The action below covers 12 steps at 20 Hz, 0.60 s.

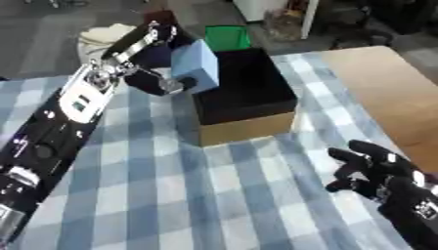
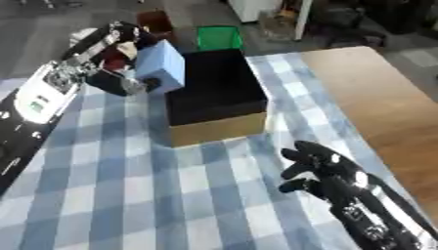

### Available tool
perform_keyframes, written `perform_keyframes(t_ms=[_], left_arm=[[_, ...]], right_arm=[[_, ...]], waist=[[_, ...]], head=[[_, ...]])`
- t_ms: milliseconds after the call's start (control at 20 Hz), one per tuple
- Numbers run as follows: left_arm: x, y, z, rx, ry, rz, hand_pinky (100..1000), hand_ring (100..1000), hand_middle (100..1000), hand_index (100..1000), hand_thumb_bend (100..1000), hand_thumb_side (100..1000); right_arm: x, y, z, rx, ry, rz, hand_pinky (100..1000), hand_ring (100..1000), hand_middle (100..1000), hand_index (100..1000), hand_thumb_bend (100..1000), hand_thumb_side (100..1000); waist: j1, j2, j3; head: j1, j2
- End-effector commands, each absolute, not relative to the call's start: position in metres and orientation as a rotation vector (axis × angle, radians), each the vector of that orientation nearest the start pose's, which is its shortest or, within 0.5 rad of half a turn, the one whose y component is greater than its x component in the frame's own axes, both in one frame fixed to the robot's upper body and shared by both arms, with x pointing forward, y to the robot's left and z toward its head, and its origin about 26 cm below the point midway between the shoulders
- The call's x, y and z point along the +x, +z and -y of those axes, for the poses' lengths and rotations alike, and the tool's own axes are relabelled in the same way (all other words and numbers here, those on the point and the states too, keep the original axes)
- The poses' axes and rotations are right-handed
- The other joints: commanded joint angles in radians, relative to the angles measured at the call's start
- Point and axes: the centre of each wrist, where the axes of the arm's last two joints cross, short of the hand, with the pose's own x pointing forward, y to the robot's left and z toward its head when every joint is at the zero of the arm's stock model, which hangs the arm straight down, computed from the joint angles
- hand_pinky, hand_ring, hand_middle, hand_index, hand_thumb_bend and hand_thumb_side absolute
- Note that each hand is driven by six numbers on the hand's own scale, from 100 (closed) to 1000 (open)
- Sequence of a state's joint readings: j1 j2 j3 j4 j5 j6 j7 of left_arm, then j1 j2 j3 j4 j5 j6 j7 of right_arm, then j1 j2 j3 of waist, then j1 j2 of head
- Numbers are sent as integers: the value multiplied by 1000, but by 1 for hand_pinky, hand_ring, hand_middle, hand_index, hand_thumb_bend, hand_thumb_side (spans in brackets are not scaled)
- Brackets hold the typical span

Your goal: Pick up objects on the table and place them in the box.

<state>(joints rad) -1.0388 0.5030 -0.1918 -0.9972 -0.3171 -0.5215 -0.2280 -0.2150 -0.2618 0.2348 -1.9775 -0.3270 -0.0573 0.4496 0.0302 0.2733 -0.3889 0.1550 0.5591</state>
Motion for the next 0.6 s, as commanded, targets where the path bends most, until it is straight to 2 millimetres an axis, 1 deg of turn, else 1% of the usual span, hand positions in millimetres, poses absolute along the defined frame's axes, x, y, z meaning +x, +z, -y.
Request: perform_keyframes(t_ms=[50,150,250,300,350,400,450,550,600], left_arm=[[480,270,-267,528,-1286,2233,769,480,365,549,364,112],[482,266,-266,538,-1284,2231,771,485,380,564,373,124],[483,262,-264,549,-1287,2228,773,513,449,618,413,149],[484,260,-263,554,-1294,2223,787,554,517,670,464,200],[484,257,-262,560,-1312,2212,794,577,563,698,493,231],[484,256,-261,564,-1331,2204,816,626,649,745,552,275],[484,254,-260,568,-1353,2196,834,661,705,771,603,316],[483,252,-260,566,-1387,2186,868,726,778,802,677,406],[482,250,-260,561,-1396,2184,875,736,784,805,691,429]], right_arm=[[285,159,198,727,787,2075,740,1000,679,948,100,661],[285,159,197,732,792,2075,740,1000,679,948,100,663],[285,160,197,734,795,2075,741,1000,679,948,100,664],[285,160,197,735,796,2076,741,1000,679,948,100,664],[285,161,196,735,796,2076,741,1000,679,948,100,663],[285,161,196,736,796,2076,741,1000,679,947,100,664],[285,161,196,737,796,2075,741,1000,679,947,100,663],[285,161,197,736,793,2075,741,1000,679,947,100,663],[285,161,197,734,792,2074,741,1000,679,946,100,662]], waist=[[0,-11,-11],[3,-7,-20],[6,-5,-24],[7,-5,-24],[8,-5,-25],[9,-5,-26],[10,-6,-27],[9,-9,-25],[9,-10,-23]], head=[[9,-21],[11,-26],[12,-28],[13,-29],[13,-29],[12,-30],[12,-30],[9,-29],[8,-28]])
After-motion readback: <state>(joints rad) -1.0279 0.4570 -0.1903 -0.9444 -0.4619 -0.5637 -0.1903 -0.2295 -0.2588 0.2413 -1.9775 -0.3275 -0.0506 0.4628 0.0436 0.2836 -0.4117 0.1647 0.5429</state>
